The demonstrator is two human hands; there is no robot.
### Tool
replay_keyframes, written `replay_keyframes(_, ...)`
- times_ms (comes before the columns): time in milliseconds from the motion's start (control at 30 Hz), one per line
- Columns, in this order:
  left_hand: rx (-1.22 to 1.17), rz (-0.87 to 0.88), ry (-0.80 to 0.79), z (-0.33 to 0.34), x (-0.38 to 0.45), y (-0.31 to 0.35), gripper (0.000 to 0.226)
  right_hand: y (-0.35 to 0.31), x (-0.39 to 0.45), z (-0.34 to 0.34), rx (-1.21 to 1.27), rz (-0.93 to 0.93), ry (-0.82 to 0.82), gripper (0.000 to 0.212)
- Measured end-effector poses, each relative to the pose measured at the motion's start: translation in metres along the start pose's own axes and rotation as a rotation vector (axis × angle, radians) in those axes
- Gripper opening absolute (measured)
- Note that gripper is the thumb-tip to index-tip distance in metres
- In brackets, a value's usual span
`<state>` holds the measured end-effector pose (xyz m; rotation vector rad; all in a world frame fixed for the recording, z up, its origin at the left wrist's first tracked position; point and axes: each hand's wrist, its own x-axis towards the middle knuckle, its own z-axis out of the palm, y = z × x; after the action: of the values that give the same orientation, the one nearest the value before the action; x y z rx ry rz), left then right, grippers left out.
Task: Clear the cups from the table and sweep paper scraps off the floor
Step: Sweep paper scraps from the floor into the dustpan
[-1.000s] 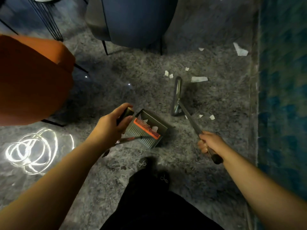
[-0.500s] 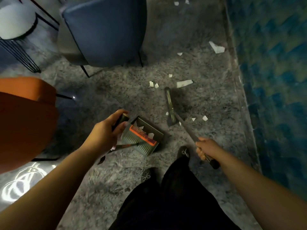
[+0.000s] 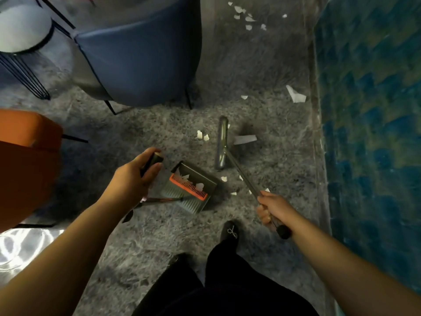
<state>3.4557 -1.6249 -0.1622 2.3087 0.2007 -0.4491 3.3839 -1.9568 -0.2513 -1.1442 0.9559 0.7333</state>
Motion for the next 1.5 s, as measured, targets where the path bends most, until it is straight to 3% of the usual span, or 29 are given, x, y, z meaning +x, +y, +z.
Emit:
replay_keyframes(200, -0.023, 0.019, 0.03, -0.02, 0.017, 0.013, 0.04, -0.057, 0.031, 0.047, -0.121, -0.065, -0.092, 0.021)
replay_keyframes(500, -0.06, 0.035, -0.02, -0.062, 0.06, -0.015, 0.033, -0.096, 0.114, 0.137, -0.044, 0.055, -0.131, 0.019)
replay_keyframes(667, -0.084, 0.048, -0.08, -0.077, 0.083, -0.026, 0.032, -0.099, 0.137, 0.154, -0.051, 0.043, -0.095, 0.042)
replay_keyframes(833, -0.121, 0.07, -0.152, -0.079, 0.098, -0.021, 0.033, -0.093, 0.13, 0.134, -0.12, 0.019, -0.008, 0.023)
replay_keyframes(1033, -0.097, 0.154, -0.226, -0.077, 0.11, -0.005, 0.045, -0.071, 0.1, 0.09, 0.03, 0.071, 0.074, 0.024)
replay_keyframes(1233, -0.021, 0.206, -0.281, -0.066, 0.124, 0.01, 0.032, -0.047, 0.078, 0.051, 0.154, 0.093, 0.175, 0.022)
replay_keyframes(1500, -0.014, 0.236, -0.326, -0.051, 0.134, 0.031, 0.033, -0.048, 0.038, 0.035, 0.26, 0.012, 0.212, 0.025)
